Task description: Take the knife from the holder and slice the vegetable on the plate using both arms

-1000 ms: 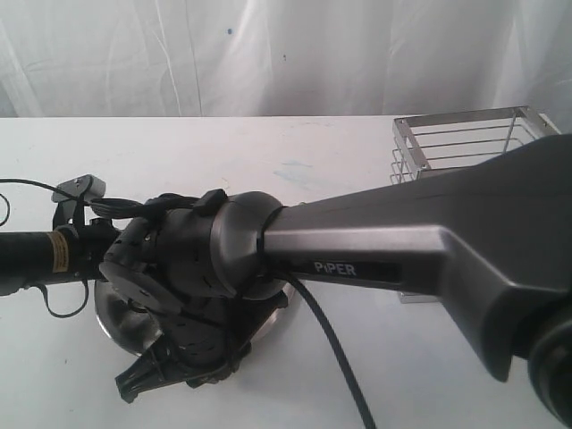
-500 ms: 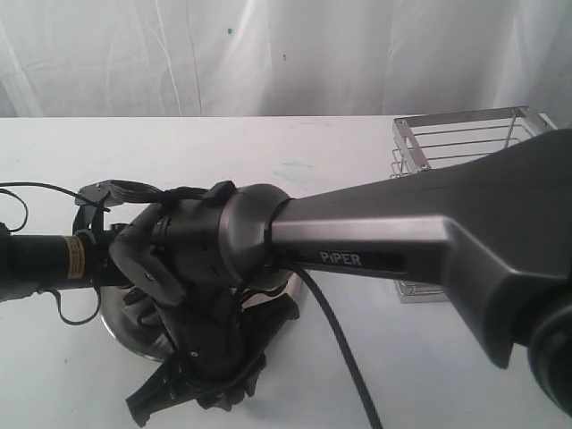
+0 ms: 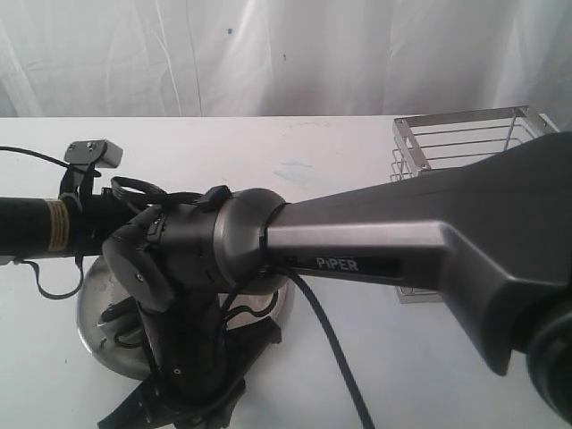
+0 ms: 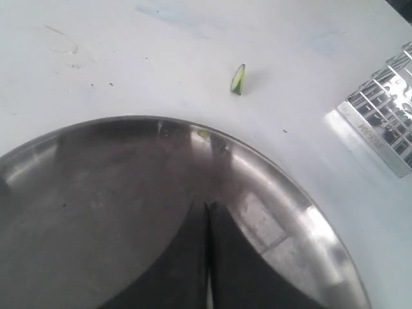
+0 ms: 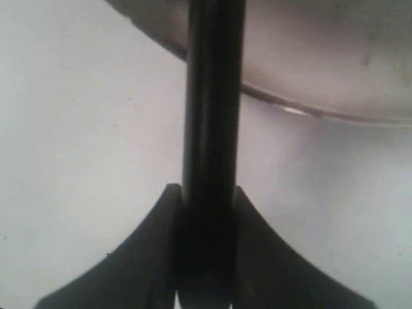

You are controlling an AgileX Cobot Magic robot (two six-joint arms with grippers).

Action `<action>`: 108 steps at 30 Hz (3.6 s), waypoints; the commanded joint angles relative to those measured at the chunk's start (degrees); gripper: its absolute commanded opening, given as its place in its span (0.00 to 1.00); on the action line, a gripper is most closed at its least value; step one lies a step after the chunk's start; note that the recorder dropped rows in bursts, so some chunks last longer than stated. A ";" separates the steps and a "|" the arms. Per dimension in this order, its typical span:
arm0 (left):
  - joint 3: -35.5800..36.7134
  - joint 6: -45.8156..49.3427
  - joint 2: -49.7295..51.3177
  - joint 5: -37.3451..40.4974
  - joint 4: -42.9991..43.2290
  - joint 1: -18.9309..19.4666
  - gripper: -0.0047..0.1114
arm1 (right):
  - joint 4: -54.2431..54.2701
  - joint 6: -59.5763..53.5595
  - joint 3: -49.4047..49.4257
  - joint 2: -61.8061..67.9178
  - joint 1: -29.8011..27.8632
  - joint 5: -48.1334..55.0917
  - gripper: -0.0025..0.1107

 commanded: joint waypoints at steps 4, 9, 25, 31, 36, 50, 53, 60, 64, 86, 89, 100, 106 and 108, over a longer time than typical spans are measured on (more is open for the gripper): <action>0.25 -10.78 -3.43 7.55 13.13 -0.23 0.04 | 0.90 -0.80 0.13 0.00 0.07 0.07 0.02; 2.65 -13.96 -2.91 12.38 17.37 -0.23 0.04 | 0.38 -0.04 0.13 0.00 0.07 -0.07 0.02; 3.08 -11.40 3.40 13.41 15.84 -0.23 0.04 | -7.46 4.22 0.13 0.00 0.19 0.79 0.02; 3.08 -13.98 3.70 13.70 18.04 -0.23 0.04 | -10.28 6.18 0.13 0.00 0.19 0.95 0.02; 3.08 -15.05 3.59 10.15 19.29 -0.23 0.04 | -10.60 6.18 0.13 0.00 0.19 0.95 0.02; 2.98 -16.41 -5.94 7.25 18.03 -0.23 0.04 | -9.40 3.00 0.13 -0.20 -0.42 6.58 0.02; 2.98 -16.50 -9.38 7.64 18.03 -0.23 0.04 | -9.40 3.00 0.13 -0.20 -0.42 6.37 0.02; 2.98 -23.41 -16.16 14.12 21.01 -0.23 0.04 | -9.80 1.78 0.02 -2.48 -0.78 6.27 0.02; 4.19 -29.64 -19.35 22.98 23.49 -0.23 0.04 | -9.26 -0.32 0.02 -5.78 -2.47 6.53 0.02; 5.44 -29.79 -21.88 26.46 22.67 -0.23 0.04 | -13.11 18.21 4.21 -8.92 2.80 -4.37 0.02; 5.44 -29.79 -21.78 26.43 22.20 -0.23 0.04 | -15.06 22.06 4.72 -8.06 4.66 -4.64 0.02; 5.44 -26.79 -19.09 24.76 21.39 -0.23 0.04 | -14.83 22.19 6.27 -6.00 5.26 -5.80 0.02; 5.44 -26.79 -14.85 23.14 19.37 -0.23 0.04 | -13.38 21.28 6.27 -5.82 5.26 -6.18 0.02; 5.44 -25.83 -14.28 22.32 18.27 -0.23 0.04 | -12.85 20.61 6.27 -5.54 5.26 -6.18 0.02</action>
